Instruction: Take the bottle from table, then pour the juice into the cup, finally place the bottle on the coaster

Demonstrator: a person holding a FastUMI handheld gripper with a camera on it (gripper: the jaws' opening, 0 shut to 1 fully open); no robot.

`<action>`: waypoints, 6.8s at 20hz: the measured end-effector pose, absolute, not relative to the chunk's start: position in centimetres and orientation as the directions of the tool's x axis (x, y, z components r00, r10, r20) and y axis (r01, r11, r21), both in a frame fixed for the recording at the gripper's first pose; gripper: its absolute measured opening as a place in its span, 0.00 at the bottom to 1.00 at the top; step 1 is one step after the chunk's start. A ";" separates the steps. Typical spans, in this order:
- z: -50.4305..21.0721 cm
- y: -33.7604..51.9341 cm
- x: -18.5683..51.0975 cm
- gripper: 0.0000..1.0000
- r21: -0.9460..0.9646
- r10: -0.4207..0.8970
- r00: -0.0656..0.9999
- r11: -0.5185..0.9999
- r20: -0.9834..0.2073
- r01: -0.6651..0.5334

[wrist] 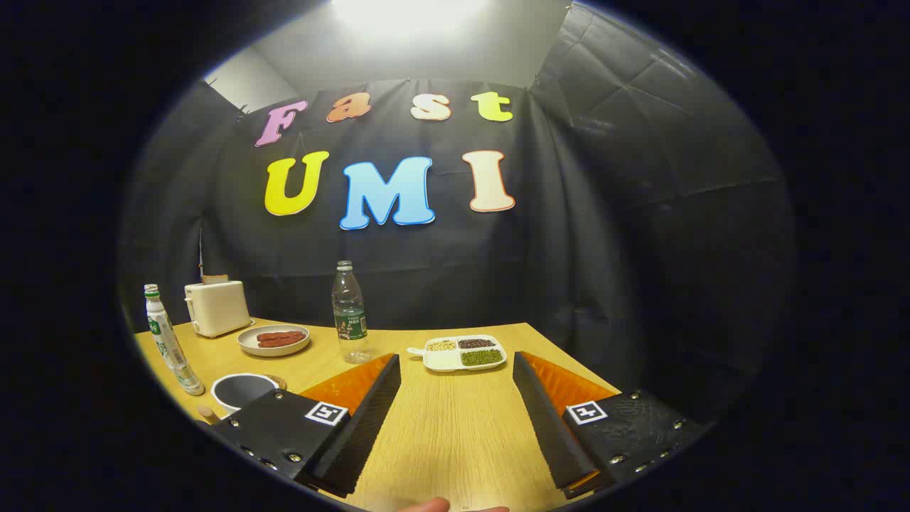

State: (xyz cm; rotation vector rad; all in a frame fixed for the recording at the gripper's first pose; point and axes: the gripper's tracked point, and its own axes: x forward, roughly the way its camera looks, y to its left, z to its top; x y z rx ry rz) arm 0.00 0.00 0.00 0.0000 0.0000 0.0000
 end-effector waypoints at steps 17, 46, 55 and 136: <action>4.4 27.1 -8.6 0.96 0.025 0.169 0.981 0.985 0.092 -0.172; -6.9 41.5 -1.8 0.74 -0.010 0.231 0.968 0.972 -0.092 -0.233; -4.5 39.6 -2.6 0.67 0.246 0.268 0.963 0.935 -0.021 -0.254; 2.1 30.3 -0.9 0.67 0.971 0.177 0.960 -0.139 0.219 -0.196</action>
